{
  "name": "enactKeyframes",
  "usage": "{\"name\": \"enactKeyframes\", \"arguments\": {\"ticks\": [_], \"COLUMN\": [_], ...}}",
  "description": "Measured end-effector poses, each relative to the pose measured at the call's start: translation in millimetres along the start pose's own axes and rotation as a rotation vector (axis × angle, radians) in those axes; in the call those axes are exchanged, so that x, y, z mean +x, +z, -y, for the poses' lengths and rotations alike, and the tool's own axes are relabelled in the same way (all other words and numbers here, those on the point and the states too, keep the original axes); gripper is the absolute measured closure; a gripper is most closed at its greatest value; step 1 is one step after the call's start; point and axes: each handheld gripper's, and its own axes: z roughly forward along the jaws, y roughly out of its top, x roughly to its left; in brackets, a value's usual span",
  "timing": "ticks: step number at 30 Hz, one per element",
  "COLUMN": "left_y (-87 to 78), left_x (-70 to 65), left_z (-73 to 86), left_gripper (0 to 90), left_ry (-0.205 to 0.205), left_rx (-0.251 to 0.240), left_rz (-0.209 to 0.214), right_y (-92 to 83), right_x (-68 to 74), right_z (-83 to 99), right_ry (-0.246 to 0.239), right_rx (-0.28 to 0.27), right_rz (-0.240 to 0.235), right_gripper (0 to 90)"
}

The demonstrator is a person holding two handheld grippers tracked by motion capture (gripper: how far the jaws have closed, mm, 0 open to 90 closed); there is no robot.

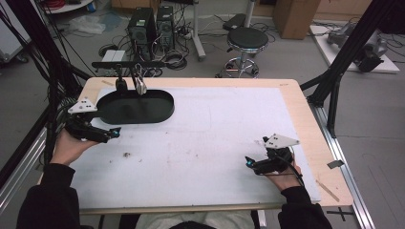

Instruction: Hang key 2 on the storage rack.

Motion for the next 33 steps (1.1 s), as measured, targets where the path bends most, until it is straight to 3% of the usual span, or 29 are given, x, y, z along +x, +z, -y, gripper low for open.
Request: {"name": "enactKeyframes", "arguments": {"ticks": [8,16,25,29,33], "left_y": [-2.6,-0.9,-5.2,-4.1,0.6], "left_x": [-11.6,-20.9,-33.6,-35.3,-38.4], "left_z": [16.8,44.0,66.3,74.8,84.9], "left_gripper": [1.7,1.7,1.7,1.7,1.7], "left_ry": [0.028,-0.02,-0.071,-0.076,-0.109], "left_rx": [0.043,0.065,0.023,0.043,0.075], "left_rz": [0.054,0.083,0.136,0.155,0.165], "right_y": [-3.0,-3.1,1.3,1.3,2.4], "right_x": [-1.7,-1.3,1.2,1.4,0.7], "right_z": [1.1,1.4,1.0,1.2,2.3], "right_ry": [0.007,0.008,-0.011,-0.009,-0.014], "right_rx": [0.002,0.009,0.037,0.044,0.055], "right_rz": [-0.021,-0.017,-0.016,-0.018,-0.011], "right_gripper": [0.7,0.7,0.7,0.7,0.8]}}
